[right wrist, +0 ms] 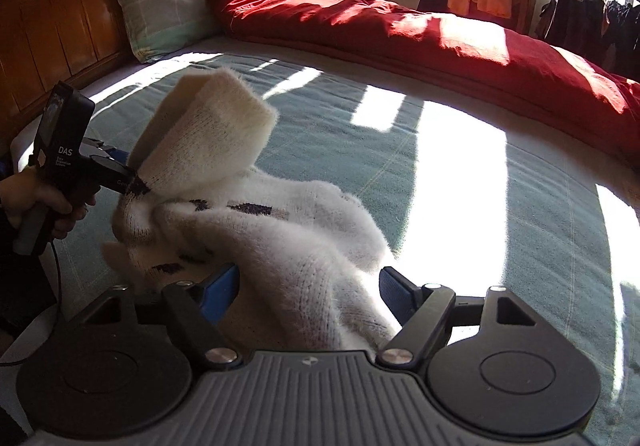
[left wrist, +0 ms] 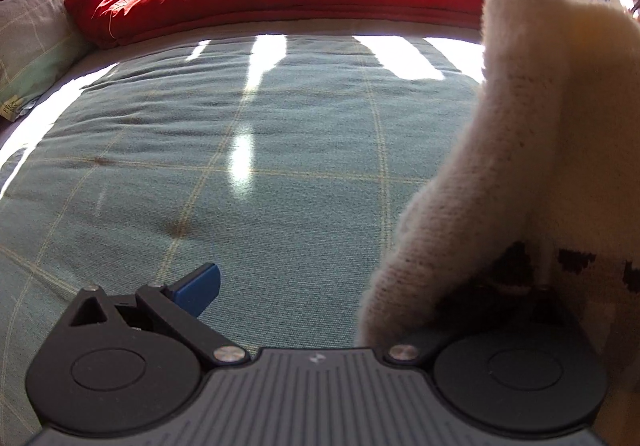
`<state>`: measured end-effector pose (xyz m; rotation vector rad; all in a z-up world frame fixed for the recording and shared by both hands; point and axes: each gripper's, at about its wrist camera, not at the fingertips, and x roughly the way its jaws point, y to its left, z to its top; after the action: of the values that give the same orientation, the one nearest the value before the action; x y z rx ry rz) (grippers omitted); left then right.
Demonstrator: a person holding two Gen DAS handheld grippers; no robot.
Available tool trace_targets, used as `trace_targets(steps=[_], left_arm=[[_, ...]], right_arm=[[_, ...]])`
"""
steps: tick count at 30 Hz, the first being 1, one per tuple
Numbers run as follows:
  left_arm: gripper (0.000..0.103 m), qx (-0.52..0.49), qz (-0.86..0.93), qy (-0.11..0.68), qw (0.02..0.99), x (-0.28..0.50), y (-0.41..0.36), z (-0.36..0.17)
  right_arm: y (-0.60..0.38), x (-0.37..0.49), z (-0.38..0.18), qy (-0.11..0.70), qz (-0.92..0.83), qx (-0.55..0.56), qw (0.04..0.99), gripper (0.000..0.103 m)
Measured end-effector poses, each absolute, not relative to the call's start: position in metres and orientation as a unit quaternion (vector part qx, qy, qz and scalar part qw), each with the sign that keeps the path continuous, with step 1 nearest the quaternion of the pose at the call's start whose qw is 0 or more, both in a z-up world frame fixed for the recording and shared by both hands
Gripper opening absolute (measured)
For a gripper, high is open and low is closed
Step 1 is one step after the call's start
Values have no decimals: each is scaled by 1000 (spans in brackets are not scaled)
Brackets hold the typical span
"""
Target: Fold clothes
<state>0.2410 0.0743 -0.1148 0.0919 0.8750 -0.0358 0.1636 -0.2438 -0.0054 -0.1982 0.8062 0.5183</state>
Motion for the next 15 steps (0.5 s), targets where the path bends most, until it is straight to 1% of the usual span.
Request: trace_targets(steps=[1, 2, 3, 4, 5, 6, 8, 15], left_arm=[[103, 46, -17, 422, 905, 242, 74, -113], [103, 50, -18, 418, 907, 241, 72, -110], [103, 57, -20, 413, 909, 241, 70, -107], [103, 62, -22, 409, 910, 240, 68, -103], [103, 68, -25, 405, 911, 240, 66, -99], [103, 71, -27, 403, 912, 239, 65, -97], [103, 72, -30, 403, 912, 237, 64, -94], [102, 86, -42, 393, 914, 234, 51, -79]], right_arm=[[-241, 163, -7, 389, 250, -104, 881, 75], [-236, 163, -11, 391, 248, -121, 878, 69], [-231, 163, -15, 394, 241, -145, 875, 61], [-225, 164, -19, 393, 232, -167, 874, 59], [-221, 165, -24, 391, 224, -186, 873, 53], [-217, 166, -27, 389, 216, -203, 872, 44], [-215, 169, -30, 383, 197, -221, 875, 41], [-255, 179, -15, 373, 115, -194, 900, 34]])
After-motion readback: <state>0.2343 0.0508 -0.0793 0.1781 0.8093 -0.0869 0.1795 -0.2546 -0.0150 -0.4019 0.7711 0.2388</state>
